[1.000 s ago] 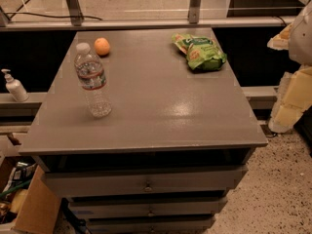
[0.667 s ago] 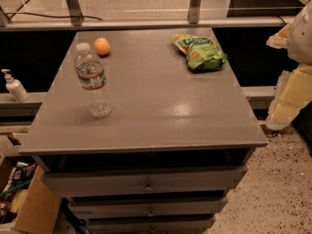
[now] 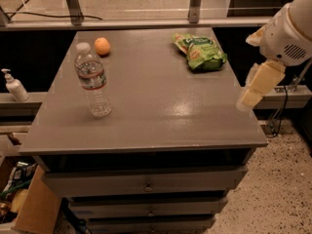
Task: Move green rice chip bag near water bottle
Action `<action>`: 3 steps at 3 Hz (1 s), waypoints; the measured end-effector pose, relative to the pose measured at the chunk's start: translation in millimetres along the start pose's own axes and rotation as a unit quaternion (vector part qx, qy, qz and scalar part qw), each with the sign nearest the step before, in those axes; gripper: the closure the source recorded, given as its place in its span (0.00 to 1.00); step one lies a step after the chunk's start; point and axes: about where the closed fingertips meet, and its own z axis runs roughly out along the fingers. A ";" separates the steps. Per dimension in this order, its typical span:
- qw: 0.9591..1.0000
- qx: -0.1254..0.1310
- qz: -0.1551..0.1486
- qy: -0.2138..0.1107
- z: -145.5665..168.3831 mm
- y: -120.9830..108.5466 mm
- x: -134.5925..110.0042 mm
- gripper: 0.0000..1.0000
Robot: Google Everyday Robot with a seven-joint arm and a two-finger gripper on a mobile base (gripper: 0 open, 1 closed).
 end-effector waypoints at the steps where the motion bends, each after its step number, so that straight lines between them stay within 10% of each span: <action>1: 0.999 0.010 0.024 -0.035 29.0 -36.9 -7.8 0.00; 3: 0.993 0.014 0.071 -0.090 66.7 -85.8 -19.1 0.00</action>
Offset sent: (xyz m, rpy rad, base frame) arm 0.1425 0.0078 -0.0374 0.2963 -0.0554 -0.1302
